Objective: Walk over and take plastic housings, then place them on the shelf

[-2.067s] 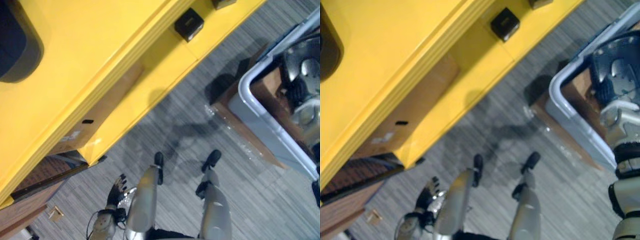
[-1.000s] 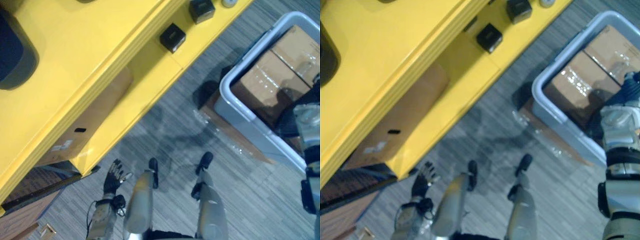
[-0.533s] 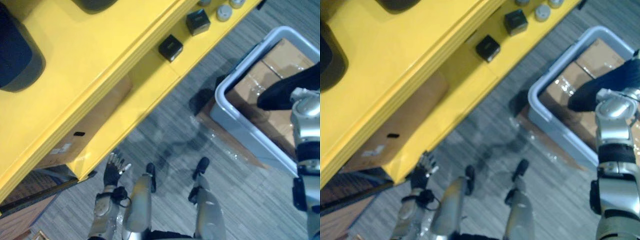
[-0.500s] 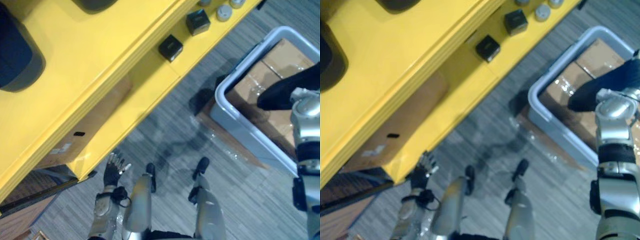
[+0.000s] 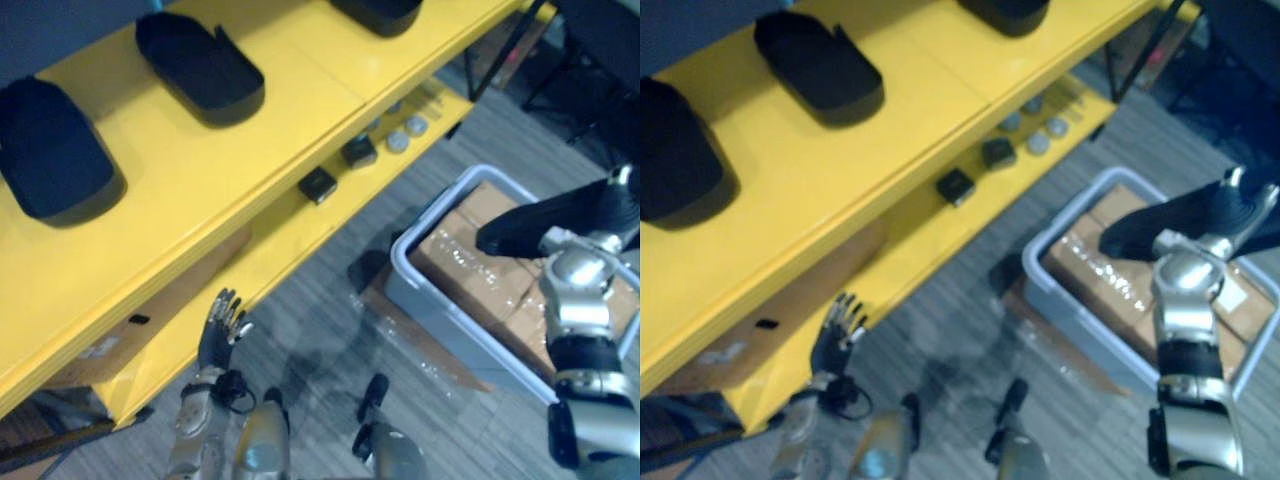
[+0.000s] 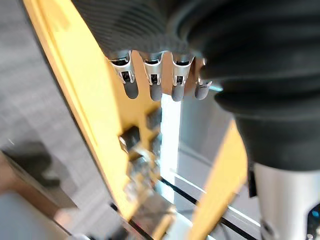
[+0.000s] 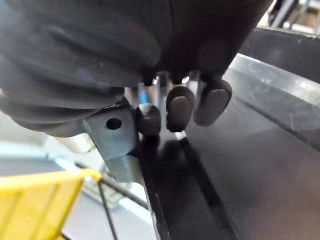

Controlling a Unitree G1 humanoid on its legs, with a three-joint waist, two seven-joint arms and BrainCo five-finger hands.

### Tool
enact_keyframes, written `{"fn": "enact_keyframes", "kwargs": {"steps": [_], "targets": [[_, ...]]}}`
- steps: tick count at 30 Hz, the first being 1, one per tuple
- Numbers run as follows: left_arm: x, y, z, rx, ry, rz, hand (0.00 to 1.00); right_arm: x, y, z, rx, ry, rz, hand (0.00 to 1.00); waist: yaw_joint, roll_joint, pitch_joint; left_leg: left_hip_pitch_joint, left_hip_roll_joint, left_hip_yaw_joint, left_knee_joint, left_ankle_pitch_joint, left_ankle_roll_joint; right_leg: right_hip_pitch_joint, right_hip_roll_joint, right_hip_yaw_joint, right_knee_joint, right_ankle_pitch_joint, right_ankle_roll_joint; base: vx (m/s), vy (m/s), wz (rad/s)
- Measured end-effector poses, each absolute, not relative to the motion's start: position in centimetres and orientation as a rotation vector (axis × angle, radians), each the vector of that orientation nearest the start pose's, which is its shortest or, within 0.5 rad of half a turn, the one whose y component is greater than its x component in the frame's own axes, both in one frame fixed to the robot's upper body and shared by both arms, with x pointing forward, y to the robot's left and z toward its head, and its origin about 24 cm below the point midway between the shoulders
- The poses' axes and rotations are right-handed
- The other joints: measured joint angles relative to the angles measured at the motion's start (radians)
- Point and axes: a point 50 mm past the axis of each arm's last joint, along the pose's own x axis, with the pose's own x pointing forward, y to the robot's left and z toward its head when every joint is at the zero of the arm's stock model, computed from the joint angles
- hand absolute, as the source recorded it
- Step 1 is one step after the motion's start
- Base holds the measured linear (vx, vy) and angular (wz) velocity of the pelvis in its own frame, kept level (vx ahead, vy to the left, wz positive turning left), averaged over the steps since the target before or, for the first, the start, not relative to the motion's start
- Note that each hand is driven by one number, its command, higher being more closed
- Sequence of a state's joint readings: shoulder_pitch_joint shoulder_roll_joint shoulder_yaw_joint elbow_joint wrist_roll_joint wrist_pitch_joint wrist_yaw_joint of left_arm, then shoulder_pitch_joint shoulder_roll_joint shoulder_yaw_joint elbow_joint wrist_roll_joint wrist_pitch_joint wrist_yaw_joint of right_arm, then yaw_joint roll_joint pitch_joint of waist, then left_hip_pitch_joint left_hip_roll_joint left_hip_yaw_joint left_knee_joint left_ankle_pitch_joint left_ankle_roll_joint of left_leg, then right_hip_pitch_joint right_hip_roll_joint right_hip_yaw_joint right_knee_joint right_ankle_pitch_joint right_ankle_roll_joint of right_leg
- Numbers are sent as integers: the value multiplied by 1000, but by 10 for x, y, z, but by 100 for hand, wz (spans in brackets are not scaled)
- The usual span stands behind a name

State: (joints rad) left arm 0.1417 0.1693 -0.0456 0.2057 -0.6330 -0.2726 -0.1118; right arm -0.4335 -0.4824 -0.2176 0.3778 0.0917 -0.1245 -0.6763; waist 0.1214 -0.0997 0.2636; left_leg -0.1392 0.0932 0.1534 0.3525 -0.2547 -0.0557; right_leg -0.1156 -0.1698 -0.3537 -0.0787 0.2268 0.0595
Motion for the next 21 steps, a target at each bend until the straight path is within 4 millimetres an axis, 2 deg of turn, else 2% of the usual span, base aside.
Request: {"fn": "enact_keyframes", "kwargs": {"steps": [4,8,12,14,16,19,21], "targets": [[219,187,-9,-564,87,-30,0,291,-302,129,-144,-346,-789,100,-16,-5,-54,47,3,4,-43,8,-12,25,10,-1,0,-18,6,83,-32,-4],[230,179,-5,-651,124,-128,0,290,-291,132,-64,-400,-658,100,-29,-2,-70,107,10,23,-87,19,-23,50,20,9,0,-15,11,80,-32,-12],[239,176,-6,-687,154,-193,0,291,-287,138,-52,-439,-567,100,-55,6,-98,164,8,32,-130,29,-22,83,18,11,-1,-13,12,49,0,-7],[240,178,-10,-703,165,-189,0,291,-287,138,-42,-439,-546,100,-56,6,-122,182,2,52,-148,34,-19,83,15,26,-3,-11,15,5,34,-18],[244,187,-8,-706,149,-166,0,290,-288,139,-41,-442,-549,100,-70,4,-135,191,-7,53,-152,37,-14,88,6,27,-10,-7,20,-35,29,-5],[243,200,-8,-711,149,-133,0,291,-289,137,-44,-425,-561,100,-80,1,-139,202,-11,53,-151,42,-12,100,0,26,-10,-7,20,-53,-4,1],[242,202,-13,-714,172,-118,0,292,-292,130,-66,-379,-576,100,-79,3,-140,211,-9,51,-151,43,-14,112,-2,24,-10,-8,19,-68,-19,1]]}}
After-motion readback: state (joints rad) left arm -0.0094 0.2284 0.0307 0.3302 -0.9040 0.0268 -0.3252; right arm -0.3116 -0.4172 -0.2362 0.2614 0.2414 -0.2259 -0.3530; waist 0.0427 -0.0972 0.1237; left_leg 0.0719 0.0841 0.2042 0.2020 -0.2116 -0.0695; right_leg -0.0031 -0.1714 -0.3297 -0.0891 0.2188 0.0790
